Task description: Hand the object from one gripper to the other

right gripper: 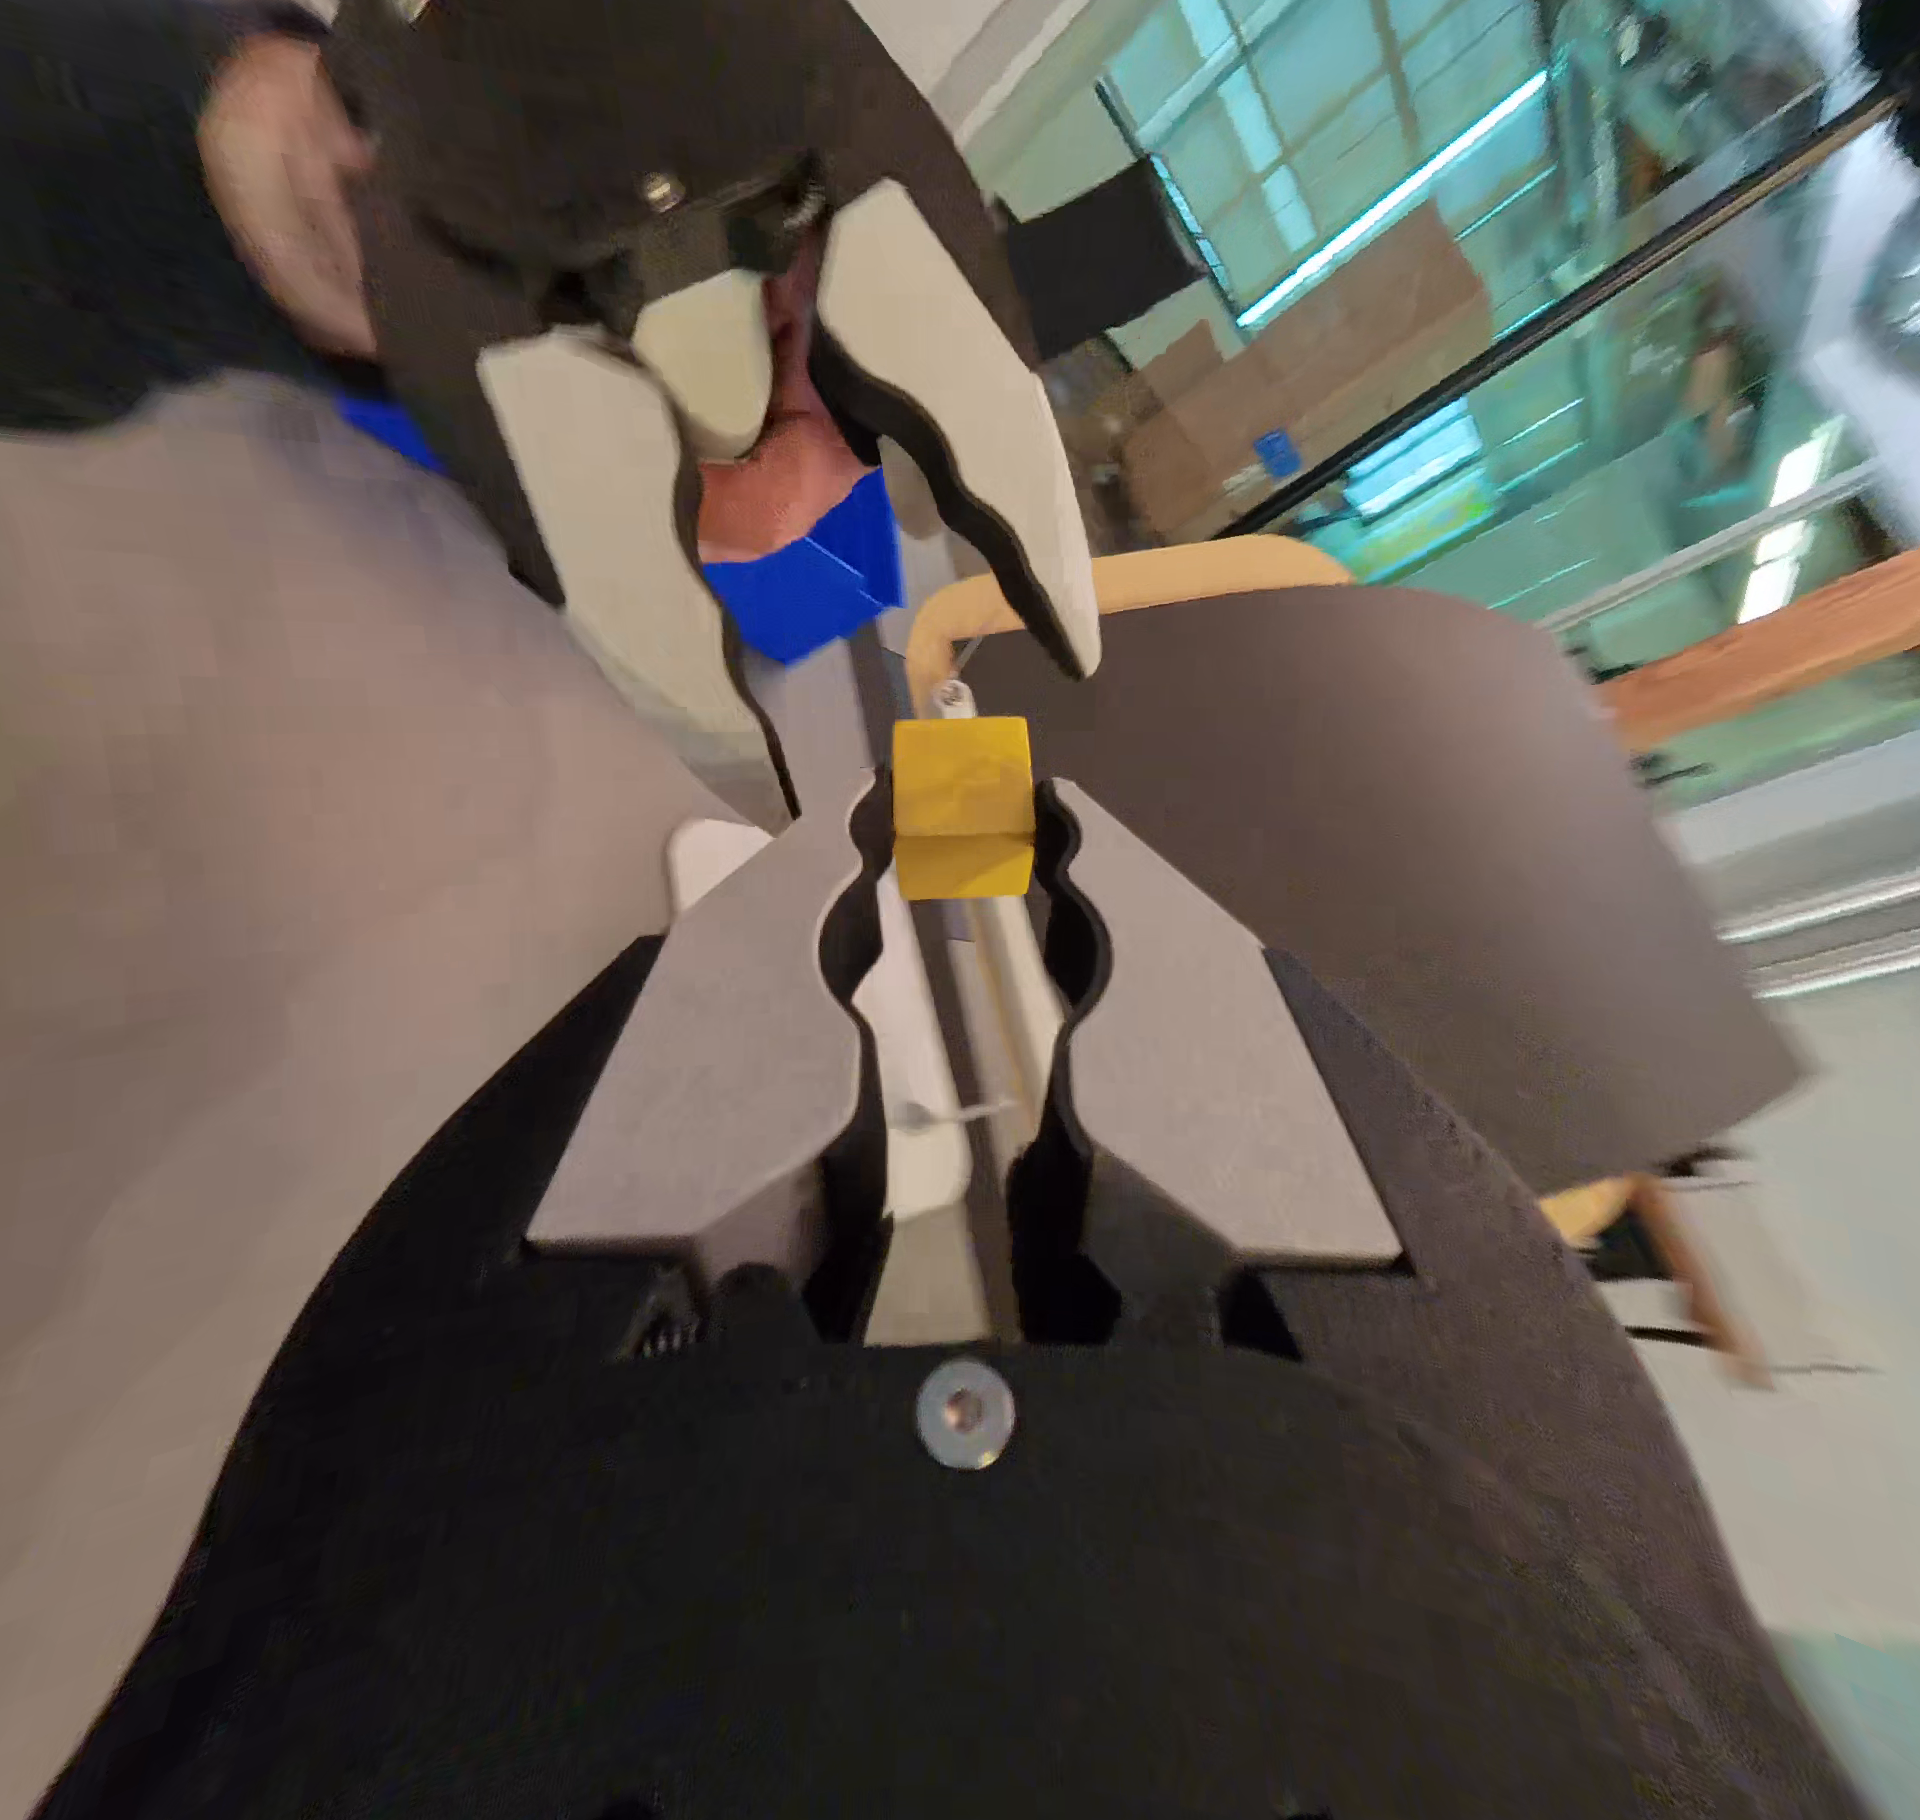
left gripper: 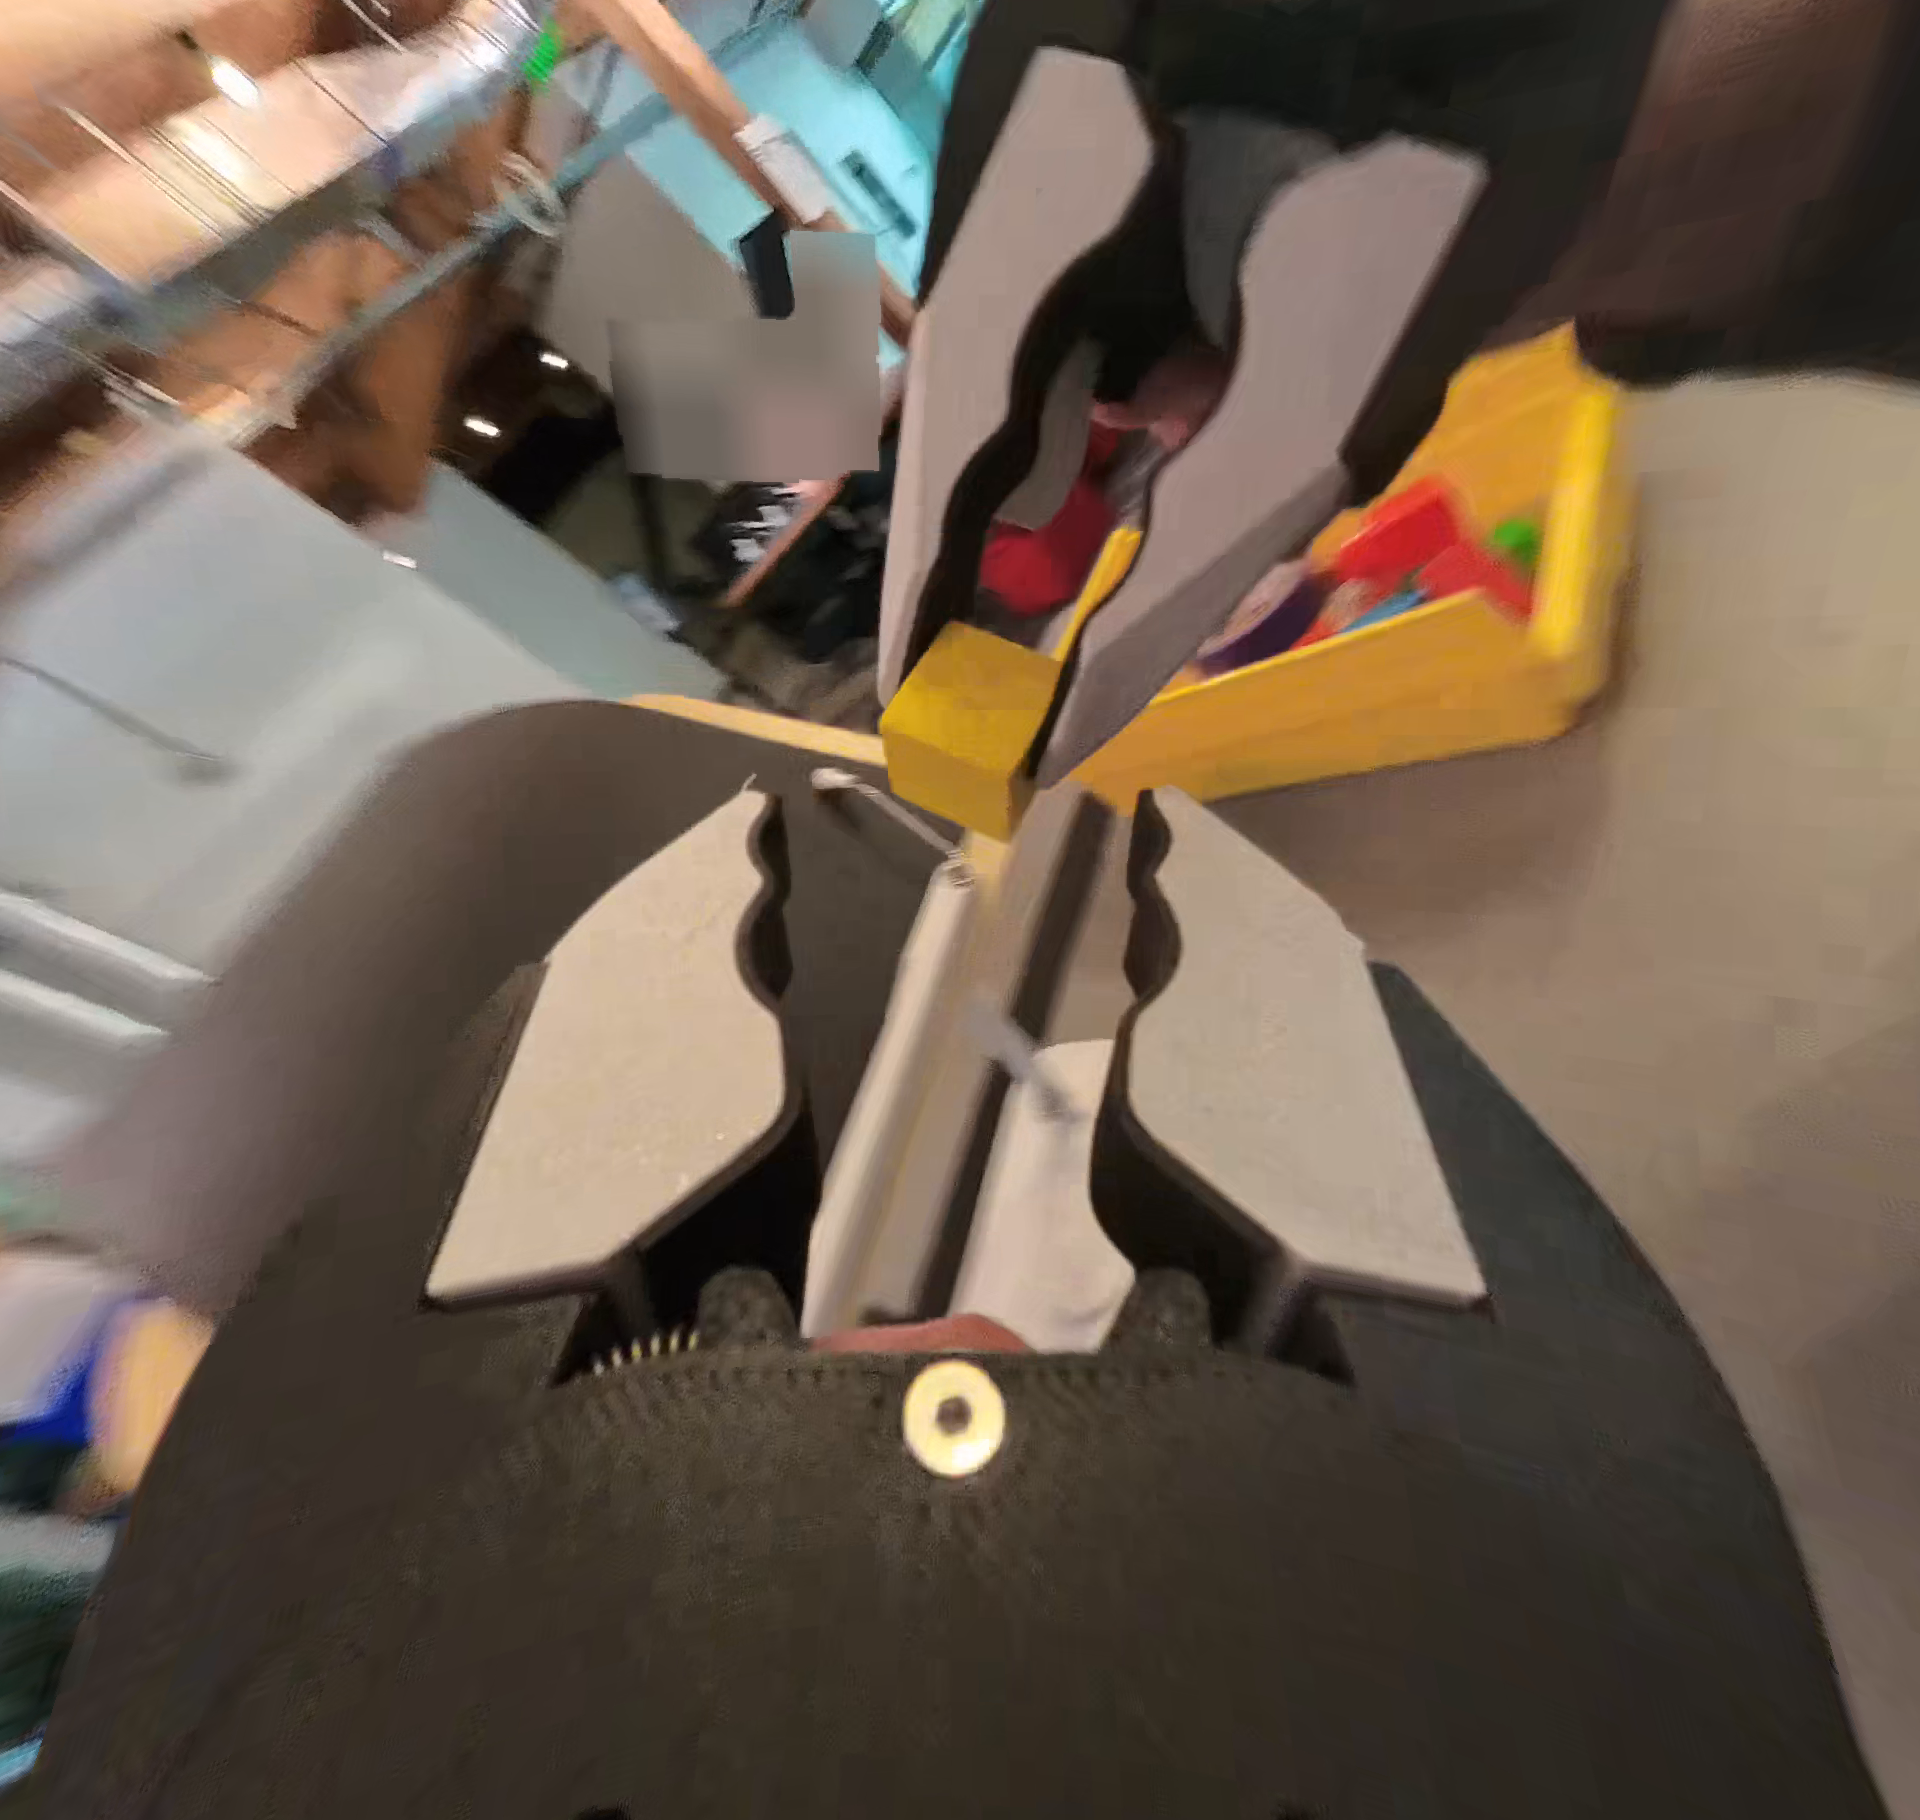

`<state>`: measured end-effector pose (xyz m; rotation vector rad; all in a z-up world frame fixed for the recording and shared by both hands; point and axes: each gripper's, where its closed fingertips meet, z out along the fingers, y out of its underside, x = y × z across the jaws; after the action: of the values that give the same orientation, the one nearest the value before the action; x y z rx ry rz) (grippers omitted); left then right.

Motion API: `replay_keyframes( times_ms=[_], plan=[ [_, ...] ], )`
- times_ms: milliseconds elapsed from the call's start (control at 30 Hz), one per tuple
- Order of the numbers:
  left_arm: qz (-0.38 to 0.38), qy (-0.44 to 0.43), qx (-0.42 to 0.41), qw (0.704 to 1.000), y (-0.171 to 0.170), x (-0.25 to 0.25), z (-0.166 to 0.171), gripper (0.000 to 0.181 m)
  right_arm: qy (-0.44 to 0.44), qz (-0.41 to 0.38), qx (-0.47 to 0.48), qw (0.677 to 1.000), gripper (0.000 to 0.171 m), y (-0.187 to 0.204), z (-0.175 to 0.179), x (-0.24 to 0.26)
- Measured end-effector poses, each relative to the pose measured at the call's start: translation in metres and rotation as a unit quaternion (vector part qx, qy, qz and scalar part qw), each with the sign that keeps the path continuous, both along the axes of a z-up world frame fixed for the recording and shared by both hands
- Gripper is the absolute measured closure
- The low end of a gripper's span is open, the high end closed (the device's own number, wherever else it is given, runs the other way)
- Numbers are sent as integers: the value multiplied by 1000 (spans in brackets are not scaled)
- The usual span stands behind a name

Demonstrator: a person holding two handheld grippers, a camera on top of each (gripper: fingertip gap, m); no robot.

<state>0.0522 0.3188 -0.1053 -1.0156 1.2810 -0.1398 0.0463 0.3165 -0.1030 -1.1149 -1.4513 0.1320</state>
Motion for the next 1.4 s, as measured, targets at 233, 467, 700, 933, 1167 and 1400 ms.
replay_keyframes(
  times_ms=[233,467,700,933,1167,1400],
  plan=[
    [94,72,244,962,-5,4,5,122,157,158,-330,918,147,-25,10,-1],
    [86,82,307,944,-22,17,8,136,163,197,-430,866,147,-31,1,0],
    [127,19,321,938,-20,18,21,140,218,234,-455,831,147,-32,16,-3],
    [158,-19,316,935,-18,12,29,145,256,254,-464,809,147,-30,24,-7],
    [115,5,272,955,-20,12,24,146,238,218,-419,849,128,-22,18,-5],
    [-44,23,-9,999,-31,12,-1,146,136,199,-185,953,116,-41,21,6]
  ],
)
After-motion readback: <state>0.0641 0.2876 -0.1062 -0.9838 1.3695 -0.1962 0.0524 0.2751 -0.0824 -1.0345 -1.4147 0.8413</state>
